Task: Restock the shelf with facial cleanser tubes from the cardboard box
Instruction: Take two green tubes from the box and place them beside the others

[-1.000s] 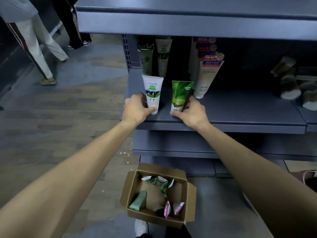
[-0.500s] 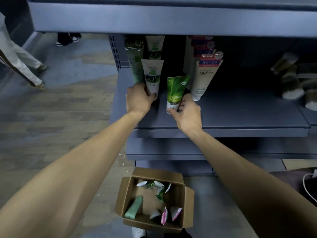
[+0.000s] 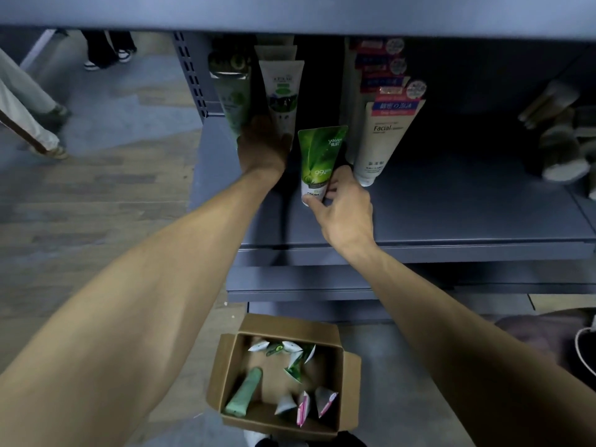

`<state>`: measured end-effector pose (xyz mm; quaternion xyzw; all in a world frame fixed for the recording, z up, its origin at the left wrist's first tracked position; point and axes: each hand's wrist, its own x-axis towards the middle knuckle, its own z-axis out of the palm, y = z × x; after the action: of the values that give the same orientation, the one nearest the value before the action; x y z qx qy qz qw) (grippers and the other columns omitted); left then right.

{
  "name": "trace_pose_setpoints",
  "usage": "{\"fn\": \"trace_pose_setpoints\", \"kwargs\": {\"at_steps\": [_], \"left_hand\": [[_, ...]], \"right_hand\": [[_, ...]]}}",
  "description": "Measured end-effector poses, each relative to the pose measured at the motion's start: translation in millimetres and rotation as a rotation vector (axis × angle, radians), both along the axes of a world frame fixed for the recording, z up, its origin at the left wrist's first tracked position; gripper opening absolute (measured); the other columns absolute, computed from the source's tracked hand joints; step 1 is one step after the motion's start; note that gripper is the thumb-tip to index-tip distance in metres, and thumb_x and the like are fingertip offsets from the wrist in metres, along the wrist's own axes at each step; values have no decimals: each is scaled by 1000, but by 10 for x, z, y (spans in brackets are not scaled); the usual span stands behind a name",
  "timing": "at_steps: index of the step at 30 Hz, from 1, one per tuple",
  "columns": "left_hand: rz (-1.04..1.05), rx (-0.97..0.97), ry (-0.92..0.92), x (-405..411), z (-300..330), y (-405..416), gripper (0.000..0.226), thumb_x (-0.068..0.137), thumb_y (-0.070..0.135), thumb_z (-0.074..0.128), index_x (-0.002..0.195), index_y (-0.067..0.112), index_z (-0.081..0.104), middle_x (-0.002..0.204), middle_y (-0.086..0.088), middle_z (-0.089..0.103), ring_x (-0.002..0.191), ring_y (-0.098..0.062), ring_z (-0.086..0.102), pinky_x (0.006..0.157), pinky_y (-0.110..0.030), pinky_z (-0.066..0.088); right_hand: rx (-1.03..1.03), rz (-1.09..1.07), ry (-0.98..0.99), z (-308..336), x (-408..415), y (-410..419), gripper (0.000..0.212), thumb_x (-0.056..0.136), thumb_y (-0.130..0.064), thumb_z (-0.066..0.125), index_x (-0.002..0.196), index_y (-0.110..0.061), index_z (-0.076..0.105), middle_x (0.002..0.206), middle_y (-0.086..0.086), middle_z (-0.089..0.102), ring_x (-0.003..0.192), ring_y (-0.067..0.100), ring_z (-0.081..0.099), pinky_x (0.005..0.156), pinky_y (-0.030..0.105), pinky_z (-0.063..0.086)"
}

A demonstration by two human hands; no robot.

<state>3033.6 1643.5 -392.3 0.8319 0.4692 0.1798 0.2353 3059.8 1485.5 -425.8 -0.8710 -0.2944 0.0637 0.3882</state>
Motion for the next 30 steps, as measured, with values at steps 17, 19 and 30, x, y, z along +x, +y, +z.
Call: {"fn": "trace_pose_setpoints", "kwargs": {"at_steps": [17, 19, 30], "left_hand": [[58, 9, 13, -7, 38, -50, 46, 94, 30, 55, 131, 5, 47, 128, -18, 55, 118, -38, 53, 91, -39, 45], [50, 15, 24, -12, 25, -45, 48, 94, 32, 55, 132, 5, 46, 129, -19, 53, 118, -38, 53, 92, -39, 44], [7, 69, 156, -174, 23, -107, 47, 92, 32, 59, 126, 0, 49, 125, -22, 55, 116, -38, 51, 89, -40, 43]], "right_hand": [[-6, -12, -26, 67, -5, 80, 36, 80, -31, 75, 97, -15, 47, 95, 1, 63, 86, 24, 63, 74, 42, 52], [-2, -13, -23, 70, -15, 78, 36, 80, -30, 75, 97, -15, 47, 95, 1, 62, 85, 24, 63, 74, 43, 52], [-27, -2, -49, 152, -76, 58, 37, 84, -30, 72, 103, -11, 47, 101, 4, 59, 86, 28, 60, 68, 37, 48]]}}
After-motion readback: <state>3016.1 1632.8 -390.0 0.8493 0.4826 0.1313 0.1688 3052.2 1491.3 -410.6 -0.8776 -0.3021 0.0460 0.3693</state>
